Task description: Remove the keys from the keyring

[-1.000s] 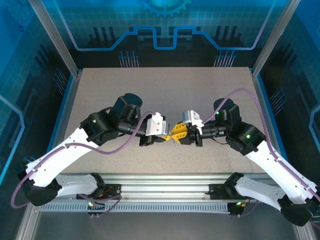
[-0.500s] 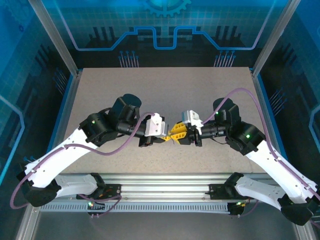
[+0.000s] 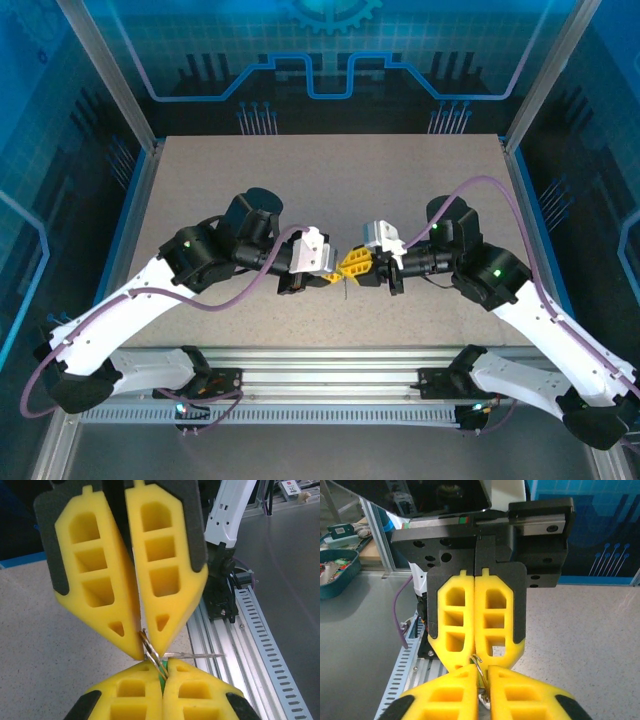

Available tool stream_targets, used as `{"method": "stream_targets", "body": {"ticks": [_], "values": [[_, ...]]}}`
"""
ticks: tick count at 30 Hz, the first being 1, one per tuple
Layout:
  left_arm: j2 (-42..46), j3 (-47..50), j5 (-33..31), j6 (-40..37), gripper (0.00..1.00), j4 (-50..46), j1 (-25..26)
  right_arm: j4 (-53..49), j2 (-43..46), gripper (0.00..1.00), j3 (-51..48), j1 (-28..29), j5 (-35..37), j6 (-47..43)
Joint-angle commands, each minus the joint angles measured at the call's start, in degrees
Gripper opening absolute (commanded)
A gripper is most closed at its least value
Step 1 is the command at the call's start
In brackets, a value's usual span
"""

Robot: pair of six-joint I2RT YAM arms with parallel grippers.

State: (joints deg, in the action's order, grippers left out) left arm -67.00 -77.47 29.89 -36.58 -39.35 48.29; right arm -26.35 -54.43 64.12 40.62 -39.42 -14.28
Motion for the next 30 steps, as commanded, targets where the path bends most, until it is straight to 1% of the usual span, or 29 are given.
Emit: {"method": "stream_targets", "body": {"ticks": [1,2,3,7,11,12,13,15,20,23,26,30], "values": [[0.25,0.75,1.67,-0.65,0.00,1.00,0.35,-0.34,-0.08,0.12,2.03,0.87,0.02,0.06],[0.12,0.66,1.59,-0.69,0.00,0.89,0.35,-0.13,0.11,0.14,1.90,0.87,0.17,0.13],[0.12,0.73,1.58,-0.65,0.00,0.90,0.31,-0.26,0.20,0.12,1.89,0.87,-0.10,0.07],[0.16,0.92,1.47,-0.49,0.00,1.29,0.31,-0.68,-0.15,0.00,2.24,0.96,-0.52,-0.13],[0.93,2.15,-0.53,0.56,0.00,3.44,0.38,2.55,0.09,0.00,1.43,0.98,-0.36,1.77],[1.59,3.04,-1.67,0.92,0.09,4.80,0.32,4.77,0.25,0.00,0.90,0.92,-0.16,2.80],[2.32,4.00,-2.76,1.45,0.13,6.16,0.31,7.01,0.44,0.00,0.24,0.83,-0.52,3.67],[4.80,6.89,-4.67,2.93,0.23,10.27,-0.17,14.38,0.94,0.00,-2.06,0.54,-0.57,7.02],[13.32,13.96,-7.08,10.34,0.33,22.06,-4.75,36.02,0.92,0.00,-7.79,-1.13,-2.47,18.72],[18.33,17.65,-8.27,14.12,0.36,28.93,-7.30,49.38,-0.20,0.00,-10.37,-1.90,-2.27,24.96],[19.92,17.62,-8.99,16.17,0.37,30.47,-8.36,63.92,-1.72,0.00,-13.19,-2.23,-0.69,32.04],[20.97,19.11,-10.86,20.04,0.36,36.83,-8.93,76.73,-4.84,0.00,-13.40,-2.65,1.67,39.46]]}}
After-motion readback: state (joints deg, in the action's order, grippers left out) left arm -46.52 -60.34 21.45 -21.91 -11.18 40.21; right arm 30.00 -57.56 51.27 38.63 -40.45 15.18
